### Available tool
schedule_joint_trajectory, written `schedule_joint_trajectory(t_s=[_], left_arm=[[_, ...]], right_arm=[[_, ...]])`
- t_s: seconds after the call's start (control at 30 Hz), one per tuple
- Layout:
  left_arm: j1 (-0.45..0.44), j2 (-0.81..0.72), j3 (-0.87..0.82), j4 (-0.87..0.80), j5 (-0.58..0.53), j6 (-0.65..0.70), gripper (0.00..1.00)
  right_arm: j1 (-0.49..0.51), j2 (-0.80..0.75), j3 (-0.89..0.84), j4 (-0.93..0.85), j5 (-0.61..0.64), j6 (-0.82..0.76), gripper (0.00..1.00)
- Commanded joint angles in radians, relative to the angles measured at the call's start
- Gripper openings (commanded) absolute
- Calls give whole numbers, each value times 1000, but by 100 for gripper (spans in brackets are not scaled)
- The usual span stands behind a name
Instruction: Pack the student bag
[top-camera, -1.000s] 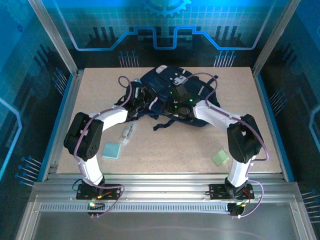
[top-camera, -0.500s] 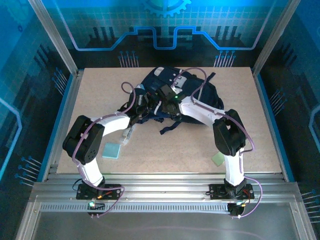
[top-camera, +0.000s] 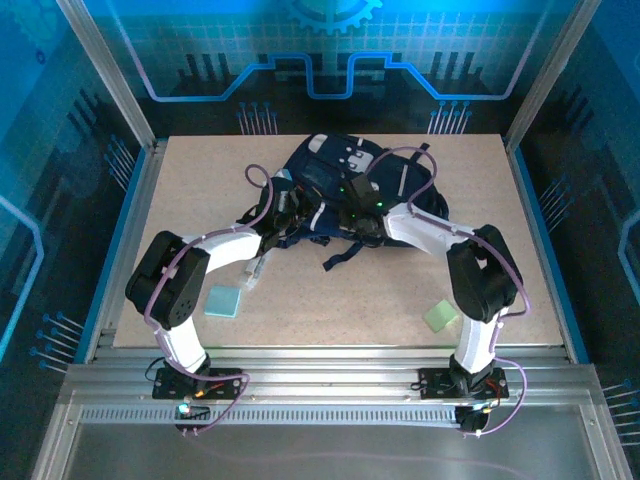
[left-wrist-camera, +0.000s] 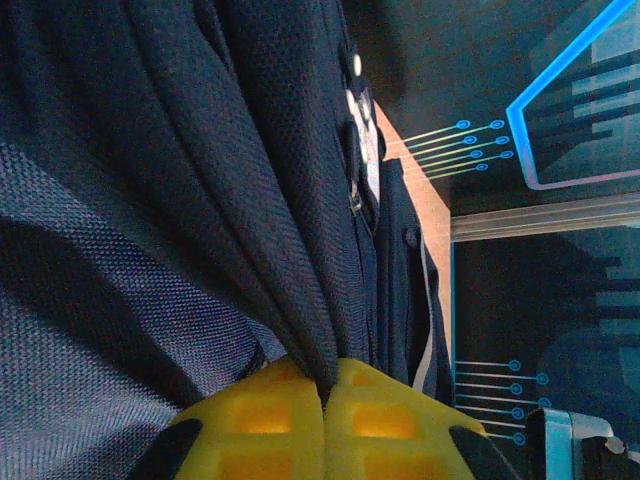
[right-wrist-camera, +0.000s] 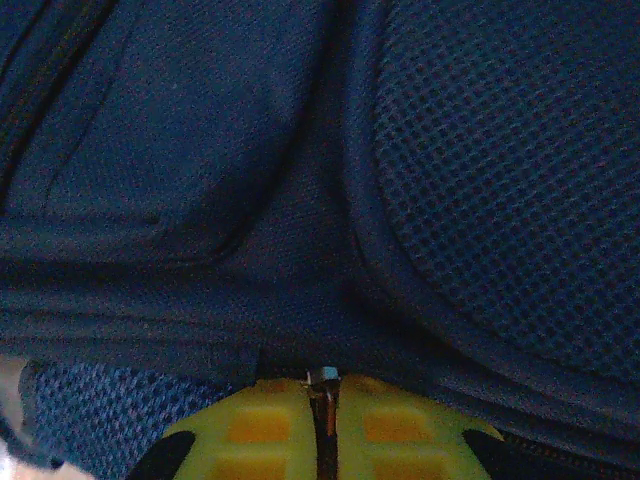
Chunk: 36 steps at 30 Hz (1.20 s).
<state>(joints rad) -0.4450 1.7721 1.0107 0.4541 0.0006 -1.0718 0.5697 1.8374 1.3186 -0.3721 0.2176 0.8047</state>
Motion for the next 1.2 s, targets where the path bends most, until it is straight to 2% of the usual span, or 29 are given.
schedule_joint_trajectory(t_s=[0.0,0.1,0.27,0.5,0.6,0.73,0.87,1.17], left_arm=[[24,1,3,156,30,-10,0],[31,21,-14,182,29,-25,0],[48,9,-13,161,-6,33,0],[106,22,30,134,-9,89,0],[134,64,84,106,-28,141,0],[176,121,149,88,-5,132,0],[190,125,177,68,-19,145,0],[252,138,221,5,-35,166,0]], right_arm=[[-67,-31,-41,-7,-141,-103,0],[-92,-57,-79,-35,-192,-155,0],[-118,-90,-112,-95,-181,-210,0],[-126,-74,-46,-253,-96,-351,0],[-126,-58,0,-368,-21,-415,0],[-127,-56,23,-490,95,-458,0],[-129,-67,14,-532,169,-482,0],[-174,-69,21,-604,236,-482,0]])
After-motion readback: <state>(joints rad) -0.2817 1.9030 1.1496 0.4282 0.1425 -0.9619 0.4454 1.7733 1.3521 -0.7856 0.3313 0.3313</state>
